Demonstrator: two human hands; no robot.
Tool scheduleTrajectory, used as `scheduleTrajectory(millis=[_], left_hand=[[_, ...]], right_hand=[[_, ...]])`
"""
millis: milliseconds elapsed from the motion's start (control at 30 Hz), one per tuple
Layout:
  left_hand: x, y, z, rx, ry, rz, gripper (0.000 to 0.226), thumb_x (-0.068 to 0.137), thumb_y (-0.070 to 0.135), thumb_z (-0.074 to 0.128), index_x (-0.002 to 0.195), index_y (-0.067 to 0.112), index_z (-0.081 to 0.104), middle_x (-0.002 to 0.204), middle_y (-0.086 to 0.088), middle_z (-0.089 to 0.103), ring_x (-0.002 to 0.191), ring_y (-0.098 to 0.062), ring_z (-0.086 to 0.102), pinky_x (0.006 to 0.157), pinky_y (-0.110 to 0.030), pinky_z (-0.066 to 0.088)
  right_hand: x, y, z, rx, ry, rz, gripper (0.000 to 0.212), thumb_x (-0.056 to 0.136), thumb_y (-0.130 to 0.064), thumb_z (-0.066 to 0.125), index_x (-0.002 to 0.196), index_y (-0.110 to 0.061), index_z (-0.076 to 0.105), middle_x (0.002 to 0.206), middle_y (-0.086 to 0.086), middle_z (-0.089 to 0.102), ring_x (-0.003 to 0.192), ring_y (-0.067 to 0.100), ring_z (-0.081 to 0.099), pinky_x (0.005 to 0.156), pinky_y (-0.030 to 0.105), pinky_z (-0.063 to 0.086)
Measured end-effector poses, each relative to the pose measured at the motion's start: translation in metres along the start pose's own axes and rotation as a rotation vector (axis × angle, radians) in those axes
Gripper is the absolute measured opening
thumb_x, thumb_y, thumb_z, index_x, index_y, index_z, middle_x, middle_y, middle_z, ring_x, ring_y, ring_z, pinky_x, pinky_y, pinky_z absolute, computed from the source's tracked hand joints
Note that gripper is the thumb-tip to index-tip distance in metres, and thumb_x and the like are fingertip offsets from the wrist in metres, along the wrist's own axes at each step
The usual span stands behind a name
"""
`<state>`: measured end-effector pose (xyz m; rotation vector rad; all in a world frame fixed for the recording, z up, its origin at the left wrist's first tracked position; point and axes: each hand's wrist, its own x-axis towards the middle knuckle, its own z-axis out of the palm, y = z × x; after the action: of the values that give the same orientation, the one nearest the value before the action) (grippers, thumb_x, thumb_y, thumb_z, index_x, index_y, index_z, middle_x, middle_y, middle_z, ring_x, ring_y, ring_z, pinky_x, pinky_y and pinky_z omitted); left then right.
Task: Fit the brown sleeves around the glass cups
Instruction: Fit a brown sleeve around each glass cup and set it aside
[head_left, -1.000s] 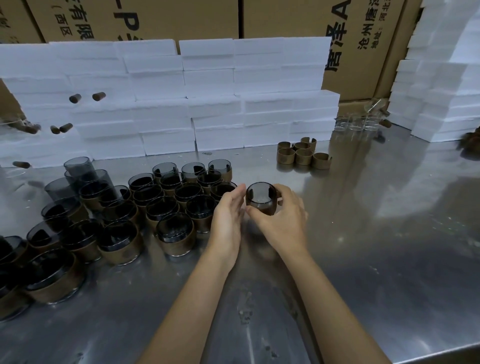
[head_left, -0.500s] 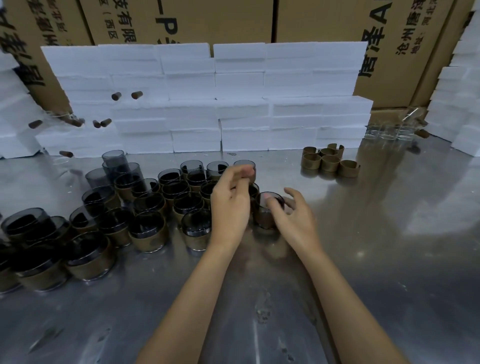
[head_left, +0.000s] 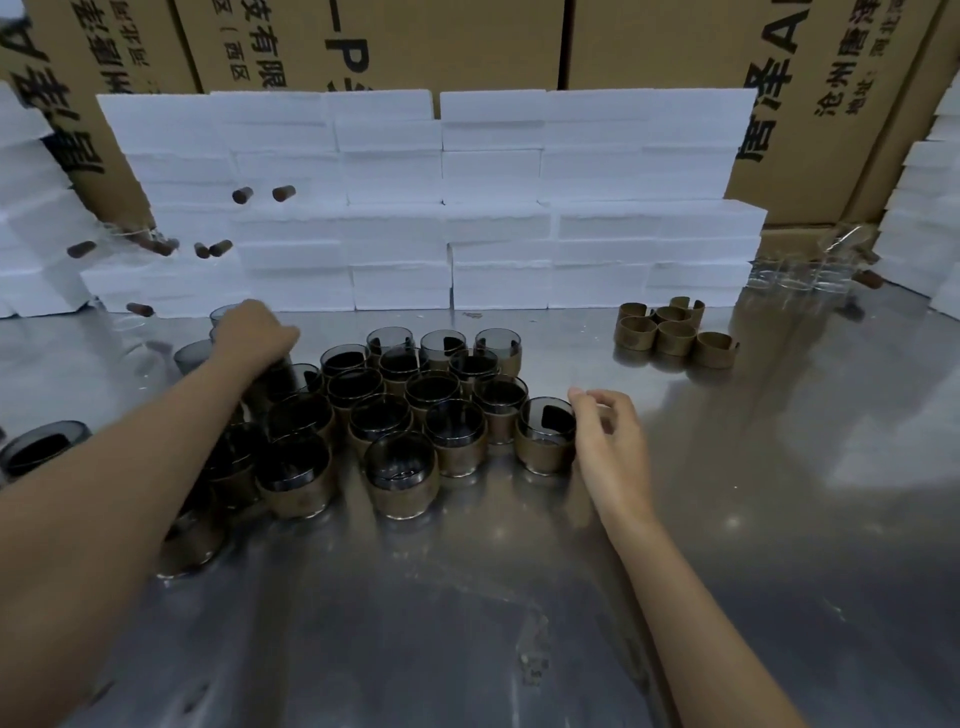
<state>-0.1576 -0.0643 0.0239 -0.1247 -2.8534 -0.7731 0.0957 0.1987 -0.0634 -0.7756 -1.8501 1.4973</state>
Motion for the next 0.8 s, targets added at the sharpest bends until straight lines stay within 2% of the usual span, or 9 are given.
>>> scheduleTrajectory(millis=[67, 167, 333, 400, 500, 600, 700, 767, 800], left_hand=[[0.006, -0.009, 0.004, 0.062, -0.022, 0.012, 0.027, 0.090, 0.014, 0.068, 0.080, -0.009, 0.060, 0.083, -0.024, 0.060, 0.089, -0.041, 0.061, 0.077, -0.039, 0.047], [0.009, -0.015, 0.007, 0.108, -0.015, 0.001, 0.030, 0.089, 0.014, 0.071, 0.096, -0.013, 0.063, 0.101, -0.031, 0.062, 0.104, -0.047, 0.061, 0.085, -0.044, 0.049], [0.006, -0.018, 0.005, 0.088, 0.040, 0.019, 0.022, 0.092, 0.003, 0.061, 0.074, -0.010, 0.061, 0.085, -0.030, 0.061, 0.096, -0.050, 0.061, 0.088, -0.049, 0.050], [0.004, -0.018, 0.005, 0.033, 0.097, 0.064, 0.019, 0.093, 0.001, 0.058, 0.087, -0.014, 0.068, 0.095, -0.034, 0.065, 0.095, -0.047, 0.059, 0.091, -0.049, 0.048], [-0.001, -0.009, 0.000, -0.061, 0.166, 0.137, 0.019, 0.096, 0.001, 0.054, 0.105, -0.009, 0.066, 0.109, -0.034, 0.066, 0.108, -0.049, 0.058, 0.091, -0.047, 0.045], [-0.011, 0.013, -0.006, -0.230, 0.187, 0.212, 0.016, 0.101, 0.007, 0.049, 0.108, -0.002, 0.061, 0.108, -0.025, 0.063, 0.100, -0.038, 0.054, 0.078, -0.037, 0.037], [-0.033, 0.048, -0.009, -0.457, 0.059, 0.301, 0.013, 0.107, 0.014, 0.044, 0.101, 0.012, 0.056, 0.107, -0.010, 0.061, 0.096, -0.024, 0.051, 0.067, -0.033, 0.034], [-0.058, 0.074, -0.008, -0.615, -0.092, 0.343, 0.022, 0.109, 0.014, 0.043, 0.090, 0.021, 0.053, 0.101, -0.002, 0.063, 0.098, -0.025, 0.058, 0.078, -0.030, 0.044], [-0.072, 0.087, -0.006, -0.685, -0.169, 0.359, 0.026, 0.109, 0.014, 0.043, 0.087, 0.023, 0.052, 0.098, 0.001, 0.063, 0.097, -0.025, 0.061, 0.088, -0.037, 0.048]], right_hand=[[0.001, 0.000, 0.000, -0.004, 0.006, -0.010, 0.066, 0.068, -0.076, 0.047, 0.112, -0.029, 0.062, 0.109, -0.009, 0.069, 0.119, 0.023, 0.058, 0.107, 0.051, 0.045], [0.001, -0.001, 0.000, -0.019, 0.003, -0.009, 0.066, 0.069, -0.076, 0.046, 0.112, -0.029, 0.063, 0.110, -0.010, 0.069, 0.120, 0.023, 0.058, 0.108, 0.051, 0.045], [-0.001, -0.003, -0.002, -0.002, 0.001, -0.011, 0.069, 0.068, -0.077, 0.045, 0.113, -0.028, 0.064, 0.111, -0.009, 0.068, 0.120, 0.021, 0.058, 0.106, 0.050, 0.046], [-0.001, -0.003, -0.002, 0.000, 0.001, -0.009, 0.067, 0.069, -0.077, 0.045, 0.112, -0.029, 0.064, 0.111, -0.009, 0.068, 0.118, 0.020, 0.059, 0.106, 0.050, 0.046], [-0.003, -0.005, -0.004, 0.001, -0.011, 0.001, 0.064, 0.071, -0.076, 0.046, 0.112, -0.030, 0.063, 0.112, -0.010, 0.068, 0.116, 0.019, 0.060, 0.105, 0.050, 0.047], [-0.004, -0.005, -0.004, 0.006, -0.012, -0.005, 0.053, 0.081, -0.069, 0.051, 0.114, -0.028, 0.063, 0.112, -0.009, 0.067, 0.115, 0.019, 0.060, 0.104, 0.049, 0.048], [-0.001, -0.004, -0.006, 0.000, -0.004, -0.003, 0.032, 0.095, -0.055, 0.055, 0.110, -0.028, 0.064, 0.112, -0.008, 0.067, 0.113, 0.018, 0.061, 0.102, 0.045, 0.049], [-0.001, -0.005, -0.009, 0.019, -0.009, -0.002, 0.027, 0.099, -0.050, 0.054, 0.106, -0.026, 0.063, 0.107, -0.010, 0.067, 0.105, 0.013, 0.062, 0.089, 0.032, 0.050], [-0.002, -0.006, -0.011, 0.042, -0.009, -0.005, 0.025, 0.101, -0.048, 0.053, 0.105, -0.026, 0.063, 0.103, -0.011, 0.067, 0.099, 0.006, 0.062, 0.080, 0.023, 0.047]])
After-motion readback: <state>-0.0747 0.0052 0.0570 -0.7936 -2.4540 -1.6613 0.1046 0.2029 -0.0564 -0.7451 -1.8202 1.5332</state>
